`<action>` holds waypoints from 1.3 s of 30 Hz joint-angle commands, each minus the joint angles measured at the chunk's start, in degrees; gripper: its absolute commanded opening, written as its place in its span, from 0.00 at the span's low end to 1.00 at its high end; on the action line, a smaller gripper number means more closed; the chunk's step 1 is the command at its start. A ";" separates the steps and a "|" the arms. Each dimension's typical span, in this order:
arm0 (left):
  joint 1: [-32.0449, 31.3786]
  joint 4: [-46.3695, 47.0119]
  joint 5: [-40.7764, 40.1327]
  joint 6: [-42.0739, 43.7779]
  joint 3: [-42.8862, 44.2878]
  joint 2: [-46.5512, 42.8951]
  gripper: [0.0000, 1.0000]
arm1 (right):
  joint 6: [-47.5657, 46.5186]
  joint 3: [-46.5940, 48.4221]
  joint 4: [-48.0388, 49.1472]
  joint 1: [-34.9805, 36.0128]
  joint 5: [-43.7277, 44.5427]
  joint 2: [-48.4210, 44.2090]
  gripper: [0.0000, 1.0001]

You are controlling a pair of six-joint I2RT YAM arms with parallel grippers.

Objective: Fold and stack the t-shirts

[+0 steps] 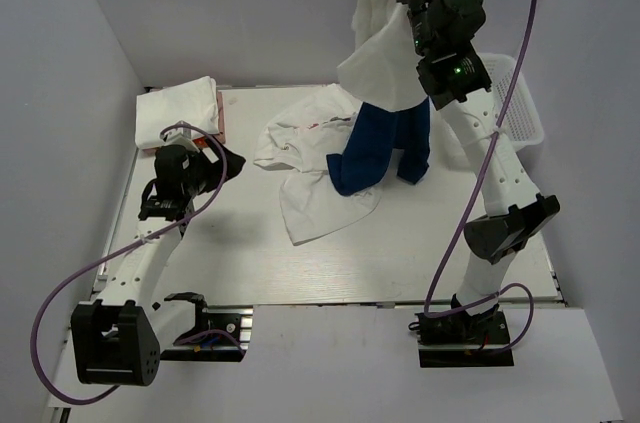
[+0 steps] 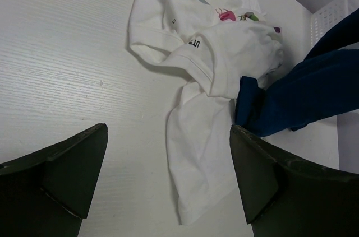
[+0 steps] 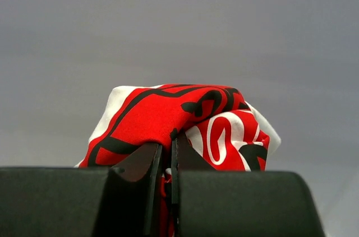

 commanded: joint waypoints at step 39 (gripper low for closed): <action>-0.09 -0.05 -0.07 -0.94 -0.11 0.85 0.99 | 25.84 -62.42 -13.84 9.62 -10.92 -16.29 0.90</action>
